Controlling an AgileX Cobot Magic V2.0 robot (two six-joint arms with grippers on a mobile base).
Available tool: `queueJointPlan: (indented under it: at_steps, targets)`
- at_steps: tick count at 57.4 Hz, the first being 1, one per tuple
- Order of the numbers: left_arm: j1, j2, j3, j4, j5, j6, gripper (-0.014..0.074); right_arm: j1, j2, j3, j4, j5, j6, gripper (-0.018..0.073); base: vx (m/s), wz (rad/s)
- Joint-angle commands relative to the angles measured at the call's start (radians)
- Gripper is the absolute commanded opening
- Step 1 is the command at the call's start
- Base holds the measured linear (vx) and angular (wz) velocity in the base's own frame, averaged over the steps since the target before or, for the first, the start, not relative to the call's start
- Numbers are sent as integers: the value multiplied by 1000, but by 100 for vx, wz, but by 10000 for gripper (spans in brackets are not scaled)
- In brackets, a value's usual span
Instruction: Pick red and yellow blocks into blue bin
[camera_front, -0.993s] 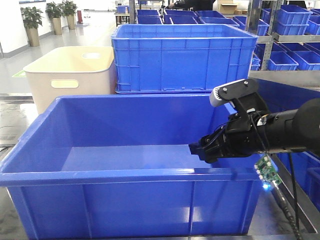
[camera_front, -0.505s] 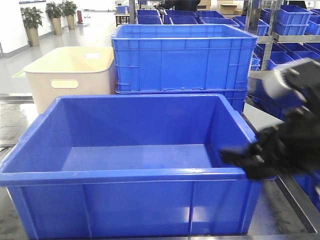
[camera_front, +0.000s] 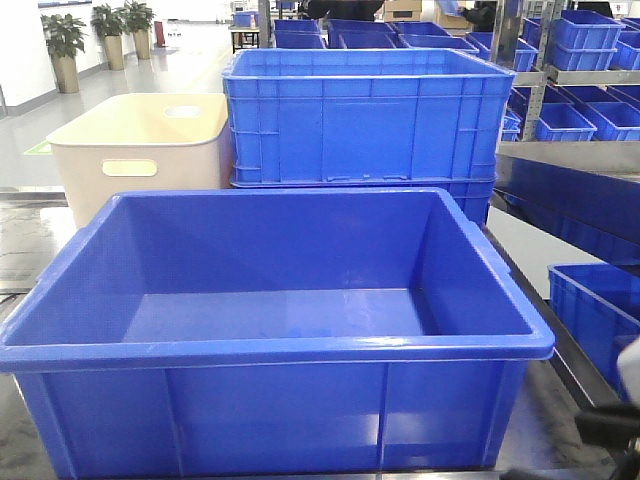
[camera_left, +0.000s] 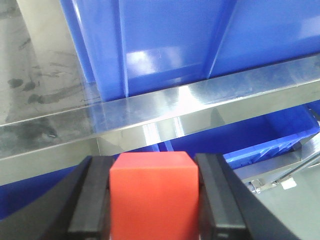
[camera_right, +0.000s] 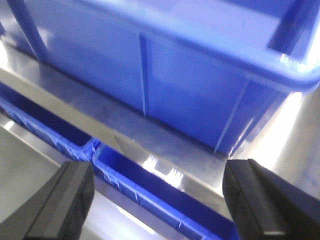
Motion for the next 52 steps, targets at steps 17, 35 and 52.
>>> queueJointPlan:
  at_steps: [17, 35, 52]
  targets:
    - [-2, 2, -27, -12, -116, 1, 203, 1, -10, -3, 8, -70, -17, 569, 0, 0]
    - [-2, 9, -87, -12, -362, 12, 203, 1, -10, -3, 9, -71, -17, 569, 0, 0]
    - [-2, 219, -391, -44, -303, 174, 203, 1, -10, -3, 12, -72, -17, 569, 0, 0]
